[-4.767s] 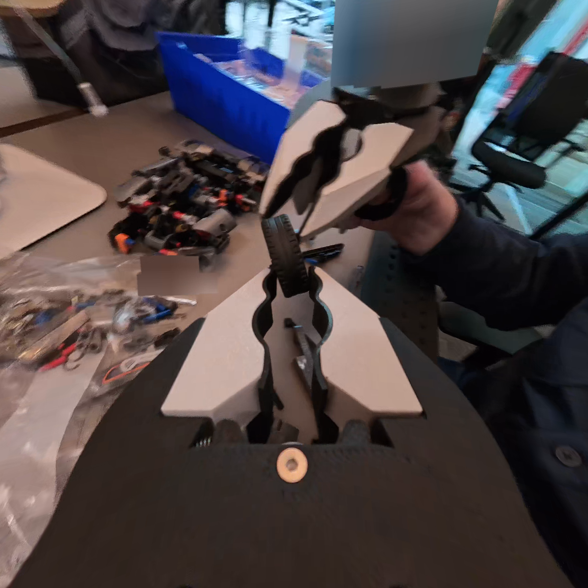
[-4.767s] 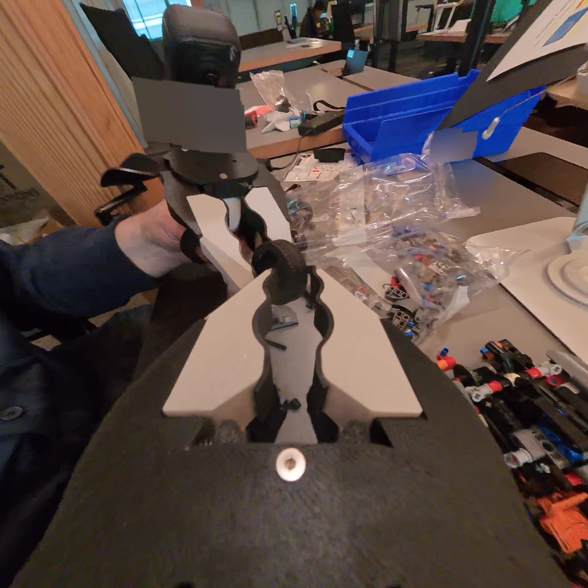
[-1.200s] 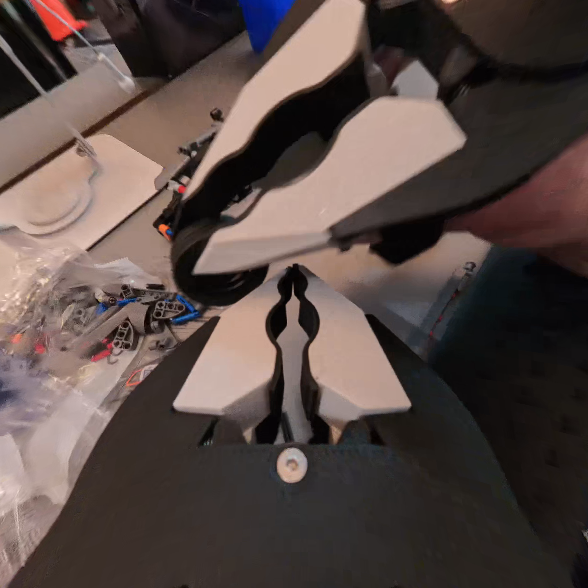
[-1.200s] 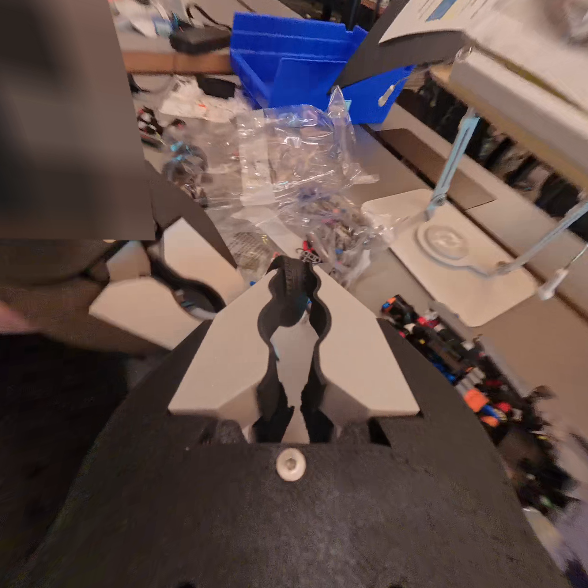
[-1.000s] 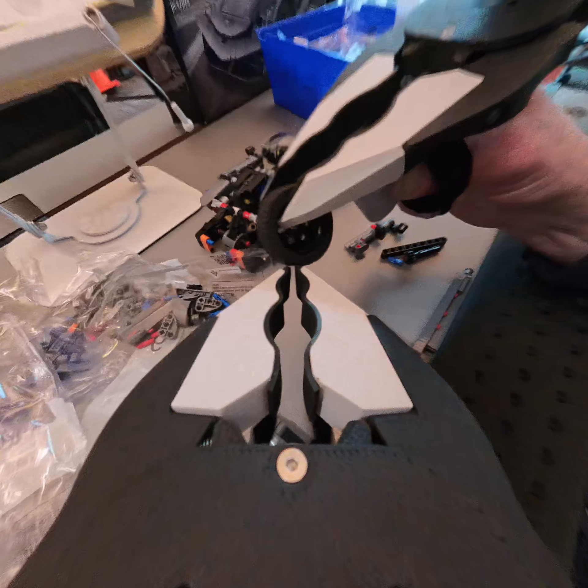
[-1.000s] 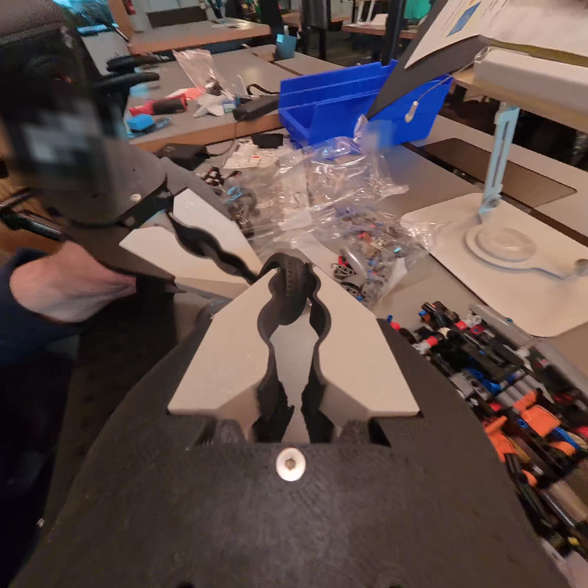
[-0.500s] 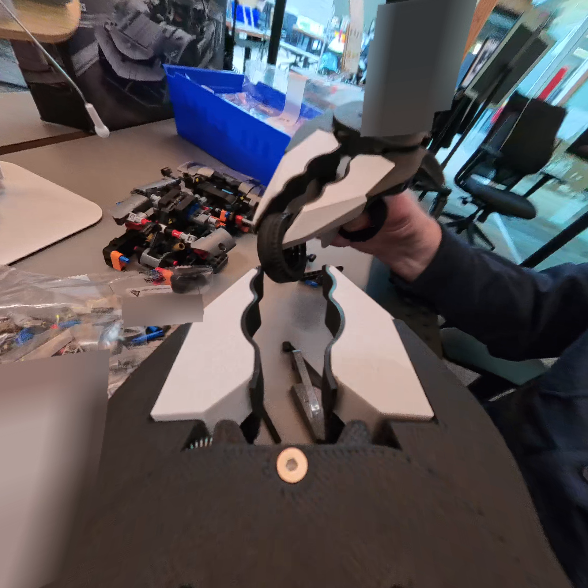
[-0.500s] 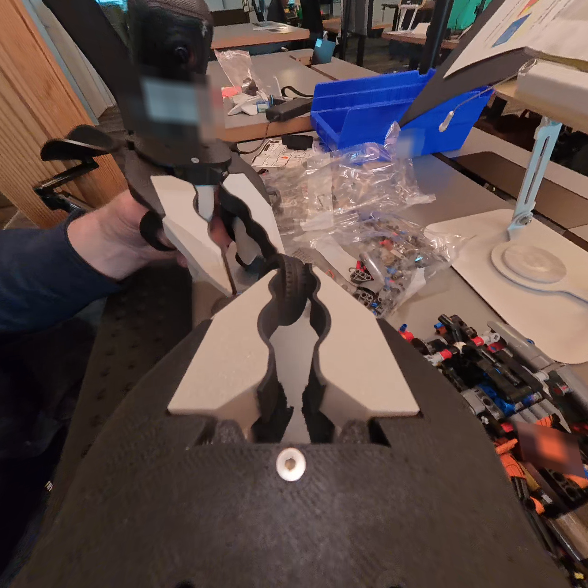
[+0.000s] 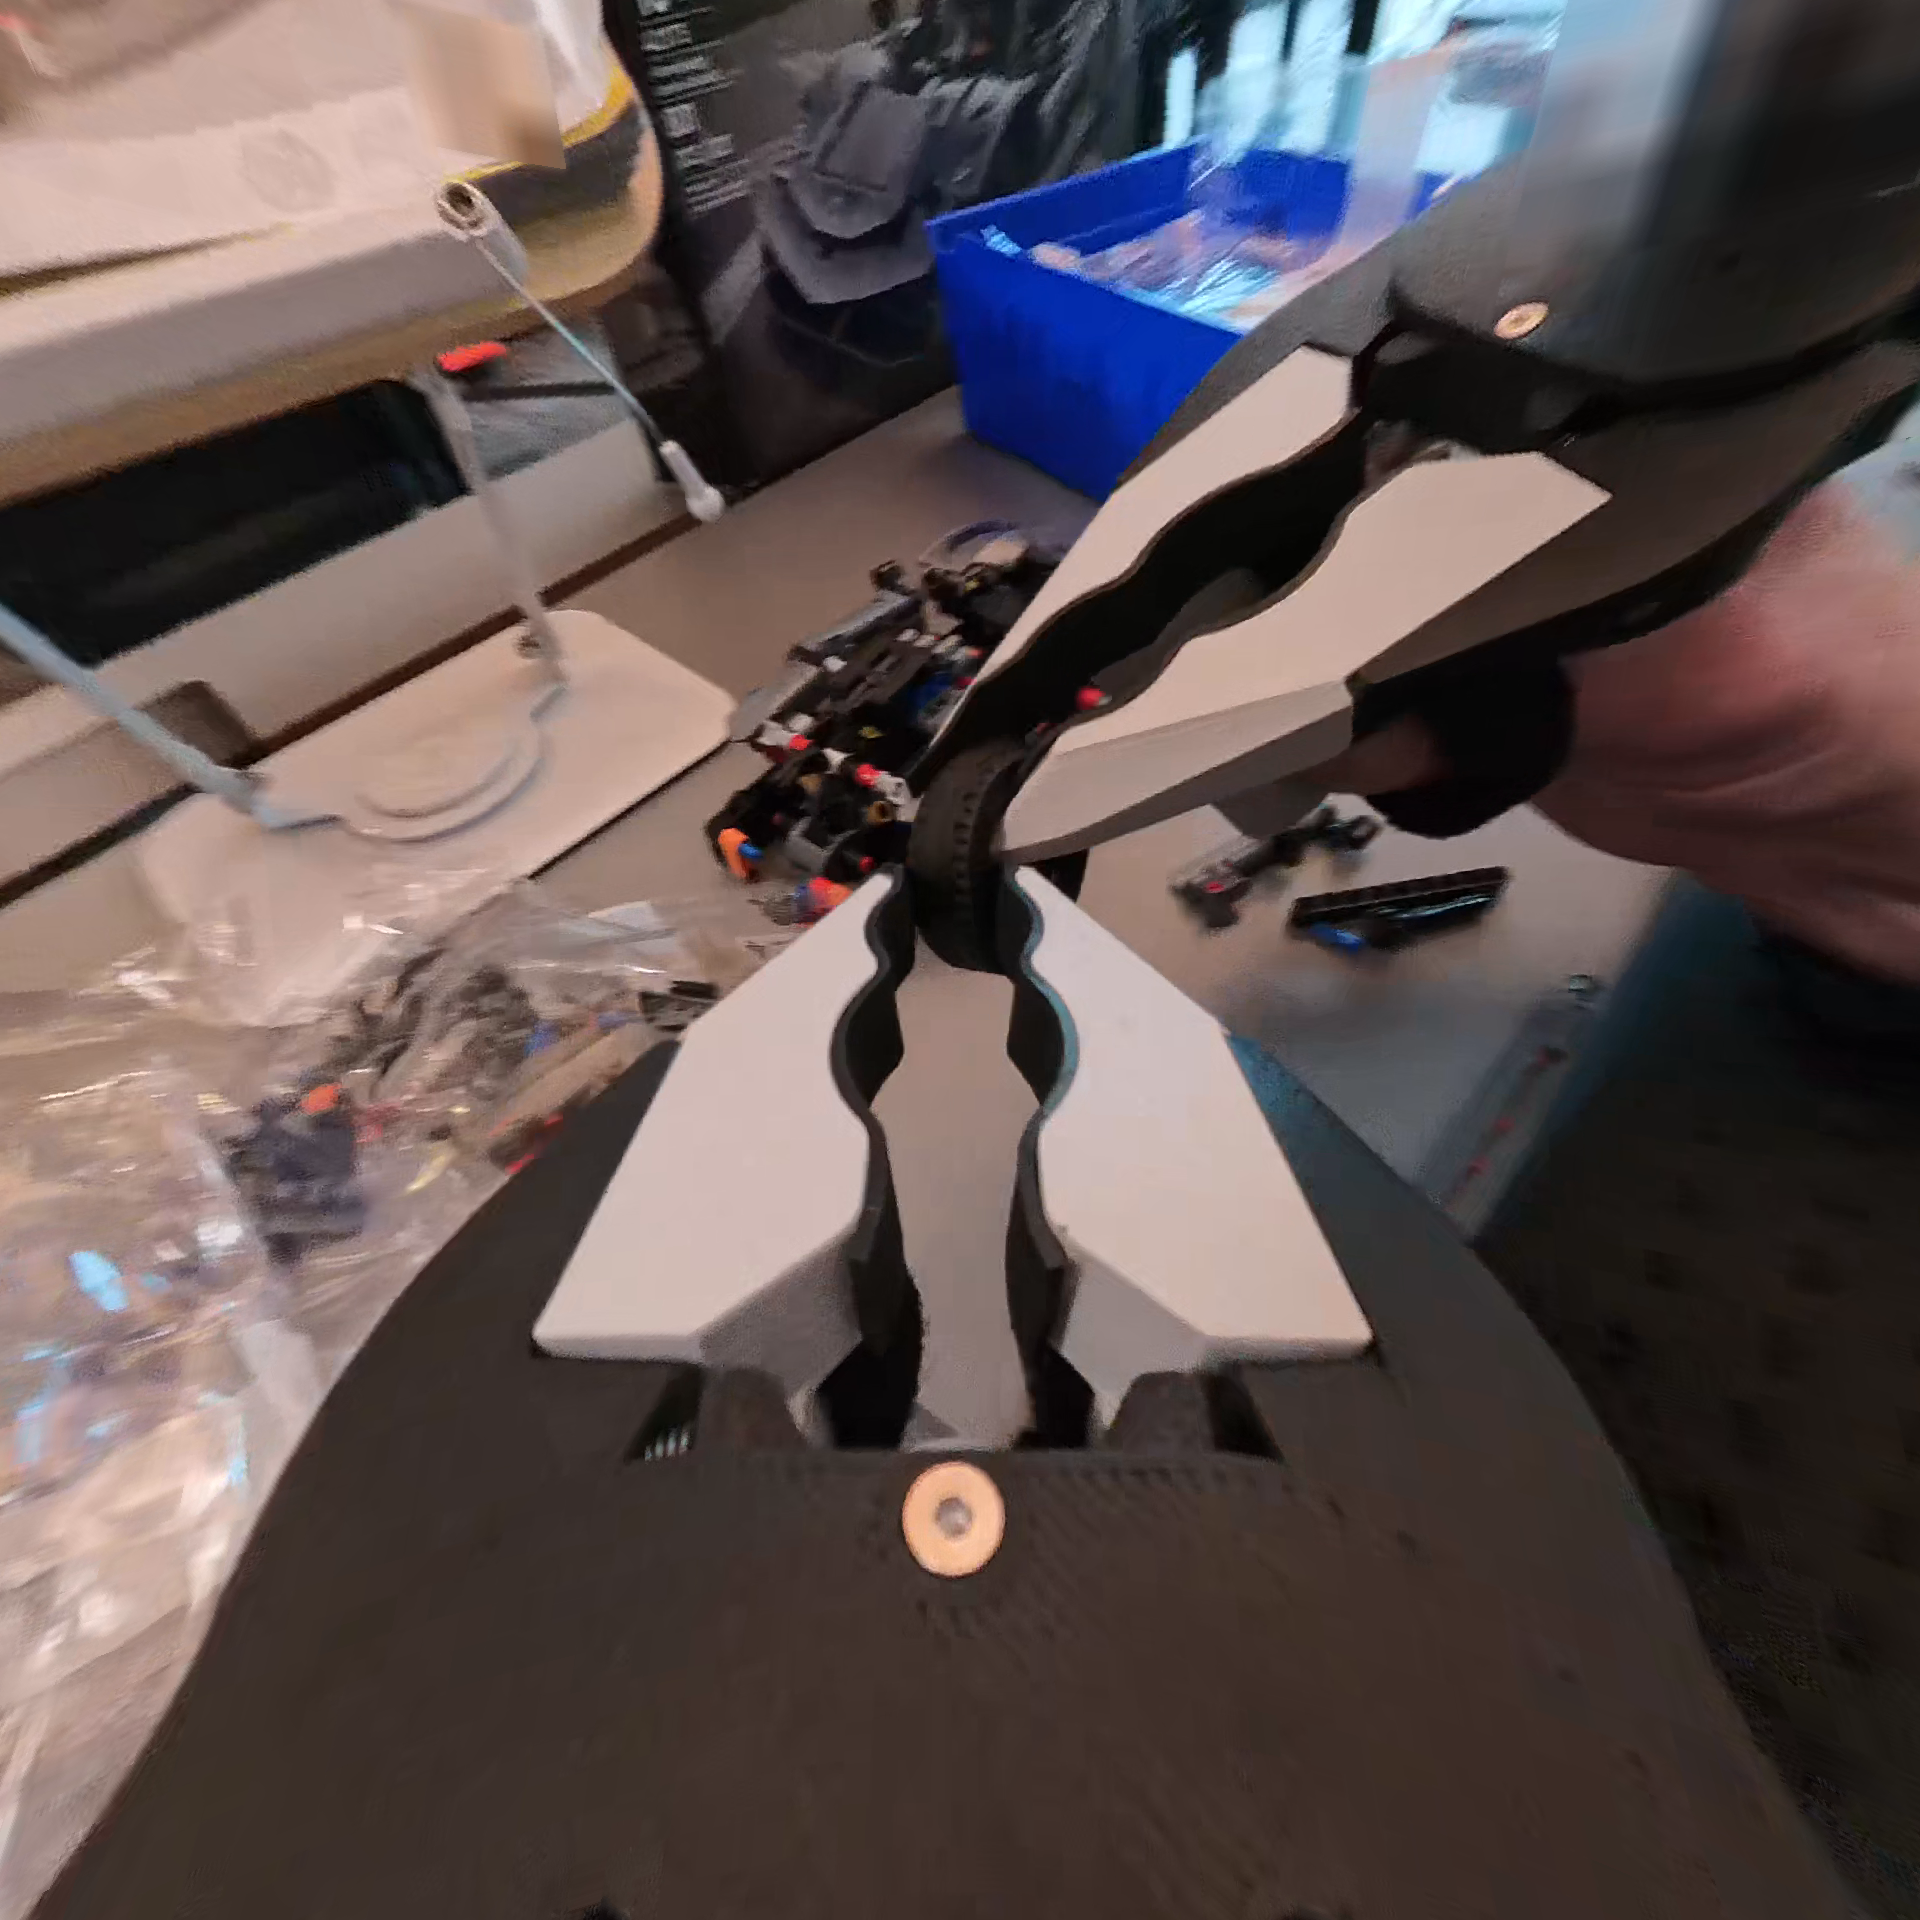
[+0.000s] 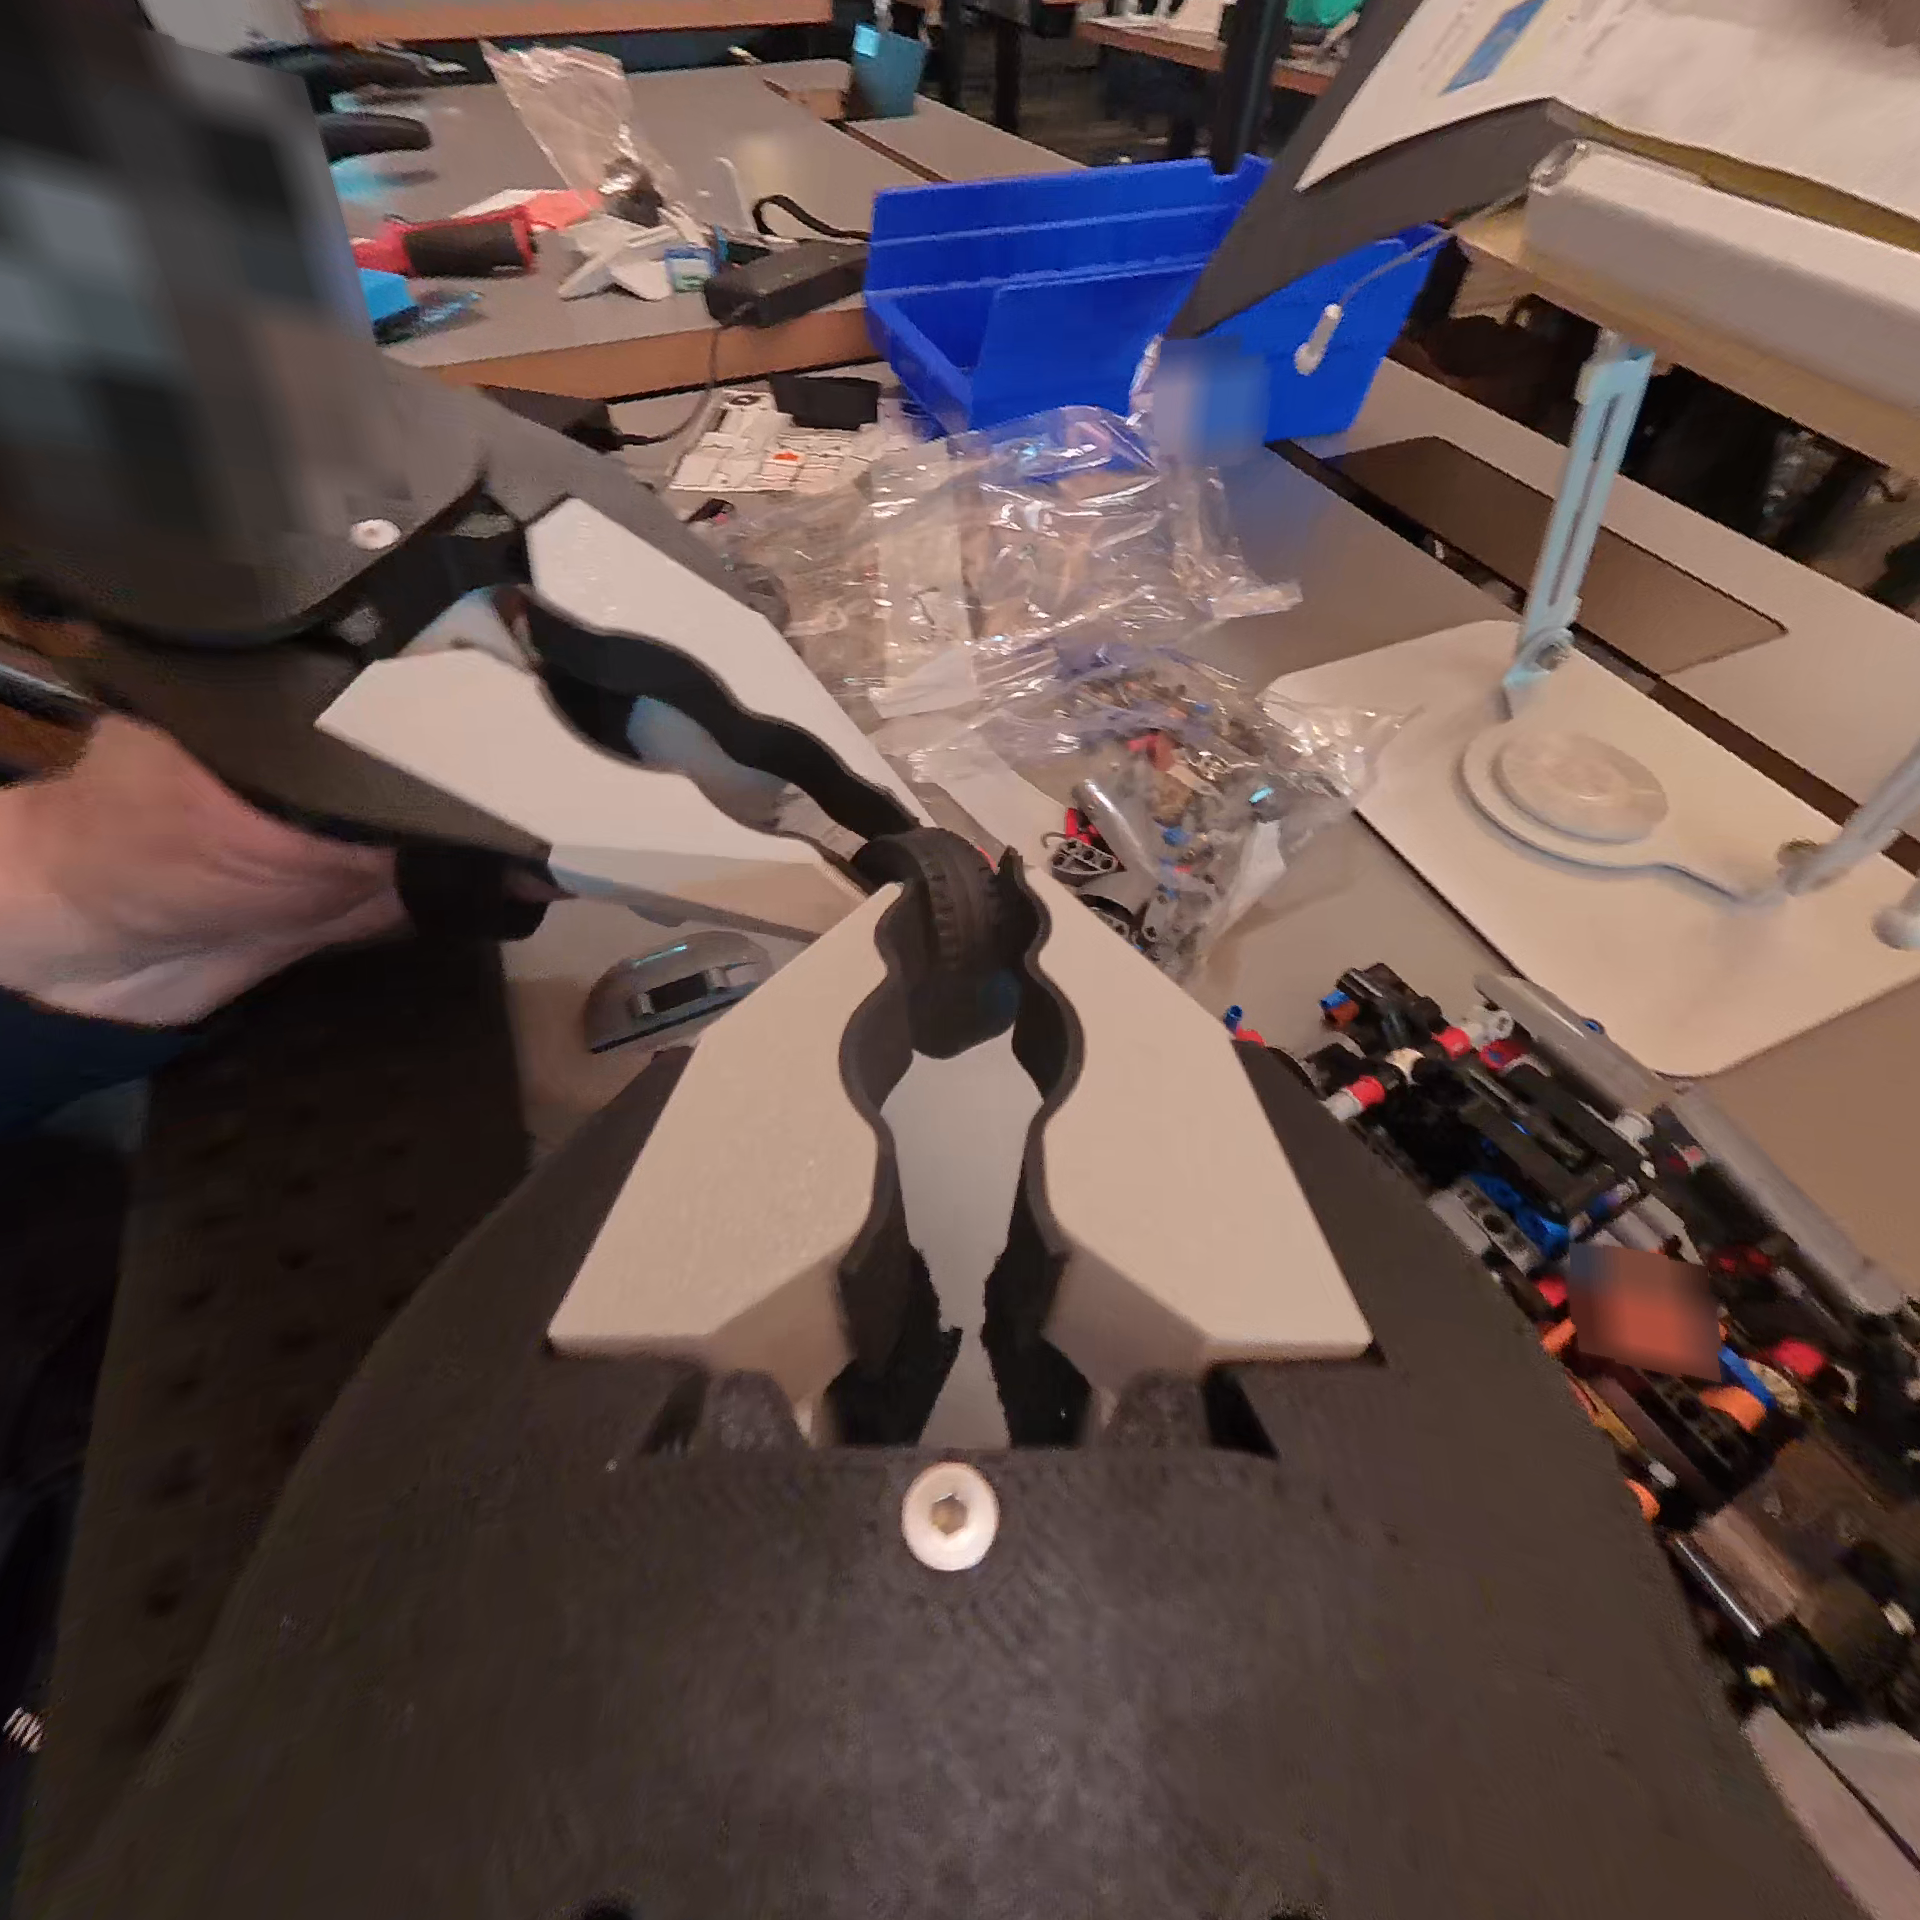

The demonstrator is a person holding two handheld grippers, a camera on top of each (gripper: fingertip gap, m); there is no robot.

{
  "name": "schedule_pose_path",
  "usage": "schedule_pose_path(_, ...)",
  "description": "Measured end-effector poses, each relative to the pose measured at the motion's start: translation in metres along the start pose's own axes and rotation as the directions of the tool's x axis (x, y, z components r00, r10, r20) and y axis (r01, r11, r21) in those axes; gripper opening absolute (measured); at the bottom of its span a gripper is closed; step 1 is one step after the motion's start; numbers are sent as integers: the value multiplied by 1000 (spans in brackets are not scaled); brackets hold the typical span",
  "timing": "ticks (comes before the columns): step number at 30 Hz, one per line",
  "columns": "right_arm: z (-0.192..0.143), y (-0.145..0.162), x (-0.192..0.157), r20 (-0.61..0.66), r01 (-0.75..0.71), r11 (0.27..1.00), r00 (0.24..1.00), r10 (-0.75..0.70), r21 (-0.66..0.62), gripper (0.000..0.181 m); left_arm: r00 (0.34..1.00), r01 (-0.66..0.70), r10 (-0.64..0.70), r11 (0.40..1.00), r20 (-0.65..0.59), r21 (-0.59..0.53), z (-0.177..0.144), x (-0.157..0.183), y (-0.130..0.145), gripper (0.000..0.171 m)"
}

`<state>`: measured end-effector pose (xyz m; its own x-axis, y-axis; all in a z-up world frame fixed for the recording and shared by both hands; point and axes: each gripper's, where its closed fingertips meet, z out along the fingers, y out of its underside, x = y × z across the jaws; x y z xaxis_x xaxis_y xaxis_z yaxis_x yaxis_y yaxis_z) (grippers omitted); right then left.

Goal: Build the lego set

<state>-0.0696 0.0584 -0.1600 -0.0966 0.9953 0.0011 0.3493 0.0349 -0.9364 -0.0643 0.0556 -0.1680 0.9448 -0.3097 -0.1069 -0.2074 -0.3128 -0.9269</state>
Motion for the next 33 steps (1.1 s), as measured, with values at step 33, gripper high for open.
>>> schedule_pose_path(33,-11,-16,0,-28,43,994,999,-40,99,19,987,160,-158,982,-31,101,-4,-9,-9,10)
